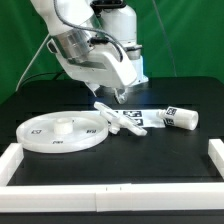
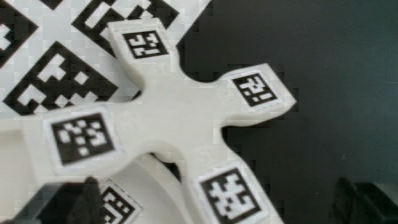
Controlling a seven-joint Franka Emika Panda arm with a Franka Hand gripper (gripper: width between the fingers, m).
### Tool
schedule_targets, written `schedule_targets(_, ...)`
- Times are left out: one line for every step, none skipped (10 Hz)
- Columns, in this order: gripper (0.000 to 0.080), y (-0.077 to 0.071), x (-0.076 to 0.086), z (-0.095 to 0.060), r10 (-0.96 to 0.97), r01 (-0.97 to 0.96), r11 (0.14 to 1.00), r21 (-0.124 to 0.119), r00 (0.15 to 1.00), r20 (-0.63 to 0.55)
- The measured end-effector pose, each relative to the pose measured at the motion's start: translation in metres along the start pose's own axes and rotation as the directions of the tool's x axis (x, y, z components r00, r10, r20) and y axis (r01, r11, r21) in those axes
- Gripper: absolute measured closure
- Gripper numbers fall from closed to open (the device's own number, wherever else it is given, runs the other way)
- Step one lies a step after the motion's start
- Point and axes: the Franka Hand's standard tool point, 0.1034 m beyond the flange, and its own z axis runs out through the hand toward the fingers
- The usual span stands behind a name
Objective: Assemble round table
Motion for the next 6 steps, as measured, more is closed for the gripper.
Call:
schedule_targets(0.0151,0.0,0.0,0.0,0.0,0.0,1.0,0.0,1.0,0.0)
schedule_targets(0.0151,0.0,0.0,0.0,-0.001,0.001,1.0,-0.001,1.0,0.001)
schedule_targets(0.0151,0.001,0.003,-0.009,-0.034,0.034,0.999,-0.006,0.999,0.025)
schedule_targets(0.015,0.003,0.013,-0.024,-0.06,0.06,0.998,0.011,0.998,0.03)
schedule_targets(0.015,0.01,0.026,-0.036,-0.081,0.08,0.997,0.021,0.996,0.024)
schedule_targets(0.015,0.019,0.039,-0.046,-0.14,0.14,0.99,-0.014,0.99,0.005)
